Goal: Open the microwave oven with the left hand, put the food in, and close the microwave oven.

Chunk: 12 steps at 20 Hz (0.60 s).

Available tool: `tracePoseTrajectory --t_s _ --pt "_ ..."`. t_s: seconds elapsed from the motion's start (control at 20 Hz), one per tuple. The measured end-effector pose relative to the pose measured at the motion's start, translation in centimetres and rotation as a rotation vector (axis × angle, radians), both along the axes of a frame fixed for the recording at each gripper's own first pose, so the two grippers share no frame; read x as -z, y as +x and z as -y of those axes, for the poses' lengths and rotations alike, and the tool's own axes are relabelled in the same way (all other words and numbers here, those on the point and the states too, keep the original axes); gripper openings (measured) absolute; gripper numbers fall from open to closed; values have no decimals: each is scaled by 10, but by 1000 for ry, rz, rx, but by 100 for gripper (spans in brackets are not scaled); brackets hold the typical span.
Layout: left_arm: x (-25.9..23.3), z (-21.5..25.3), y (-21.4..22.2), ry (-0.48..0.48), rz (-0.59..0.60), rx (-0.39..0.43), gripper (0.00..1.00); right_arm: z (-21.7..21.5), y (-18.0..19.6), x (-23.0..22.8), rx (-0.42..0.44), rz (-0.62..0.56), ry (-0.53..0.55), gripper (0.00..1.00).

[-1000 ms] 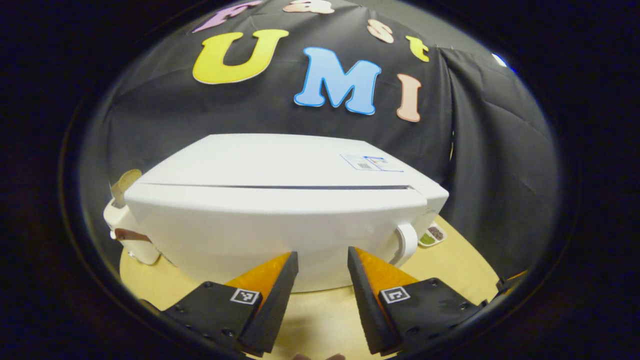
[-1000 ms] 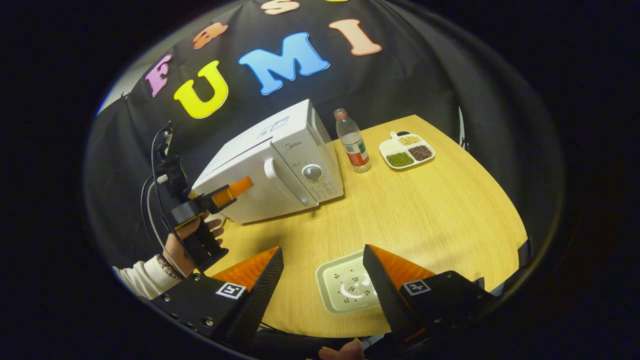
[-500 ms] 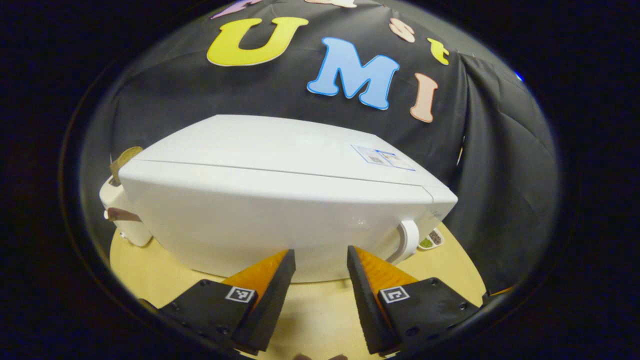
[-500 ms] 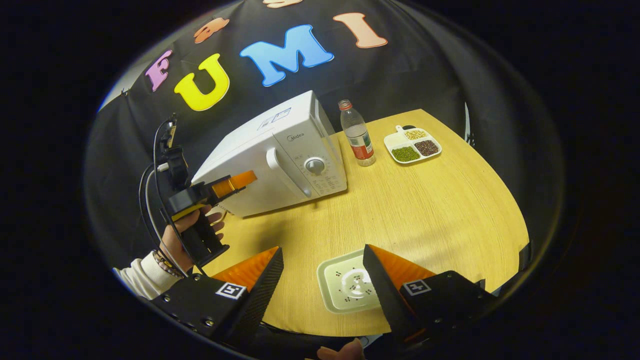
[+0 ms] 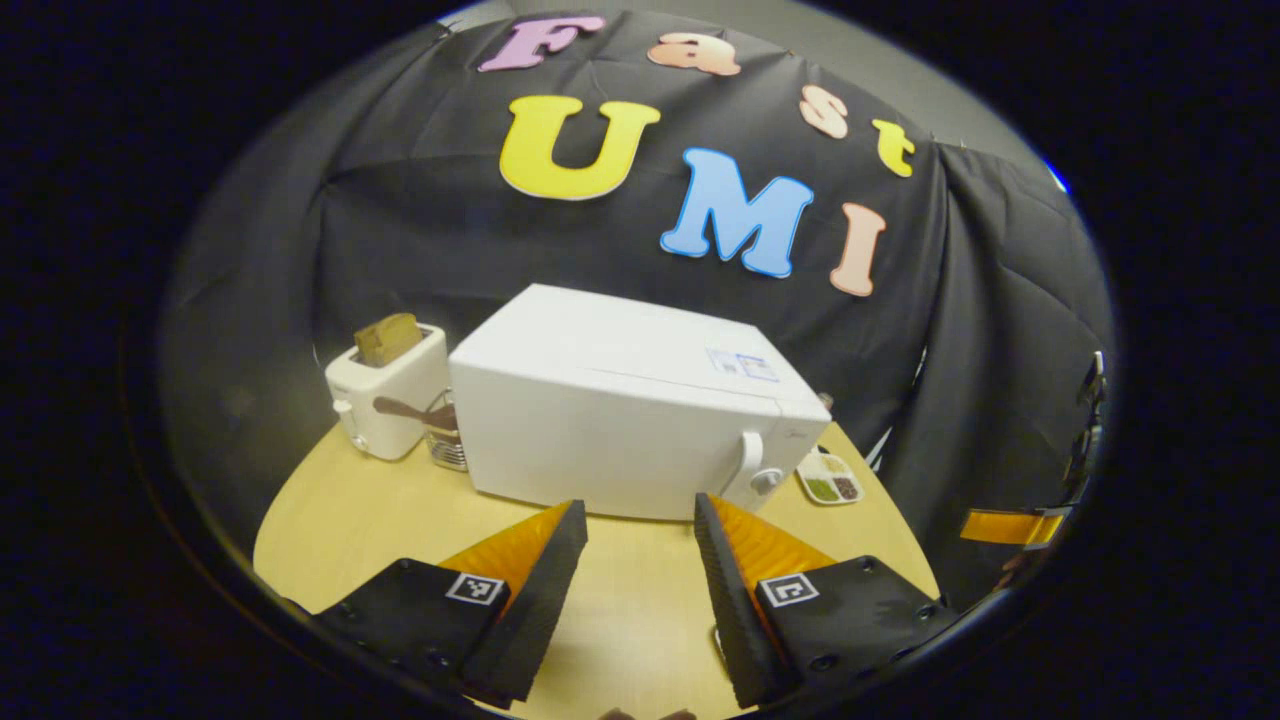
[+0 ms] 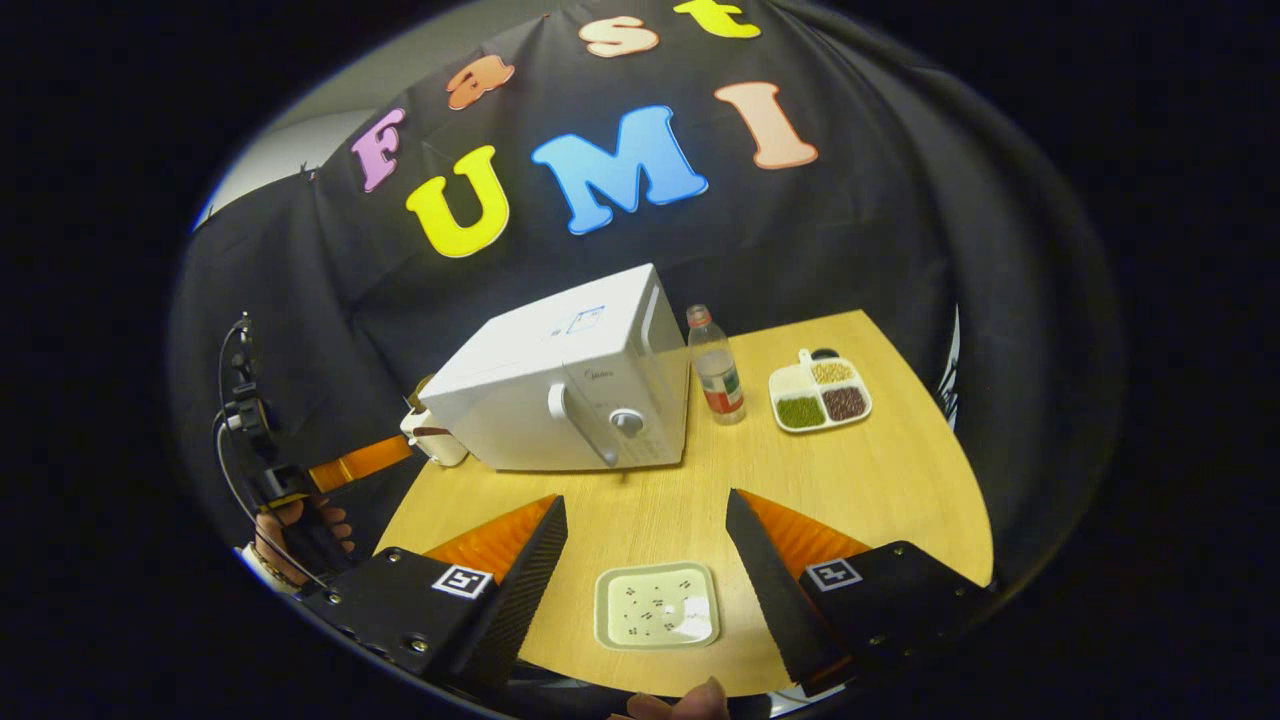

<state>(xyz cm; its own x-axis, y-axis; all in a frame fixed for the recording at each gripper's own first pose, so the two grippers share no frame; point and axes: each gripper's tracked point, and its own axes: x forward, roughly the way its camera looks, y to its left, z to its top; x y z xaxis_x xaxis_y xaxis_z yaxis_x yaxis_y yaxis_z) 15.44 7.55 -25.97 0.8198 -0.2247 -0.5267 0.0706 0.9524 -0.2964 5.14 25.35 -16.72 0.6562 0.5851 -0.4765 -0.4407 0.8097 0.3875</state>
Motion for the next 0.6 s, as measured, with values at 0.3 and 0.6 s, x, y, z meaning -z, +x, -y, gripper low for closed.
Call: tracePoseTrajectory --t_s 0.3,0.6 --pt "-151 50 -46 18 206 -23 83 39 14 -94 -33 242 43 98" --pt "-276 53 -60 29 407 -21 77 56 -12 -205 15 459 30 98"
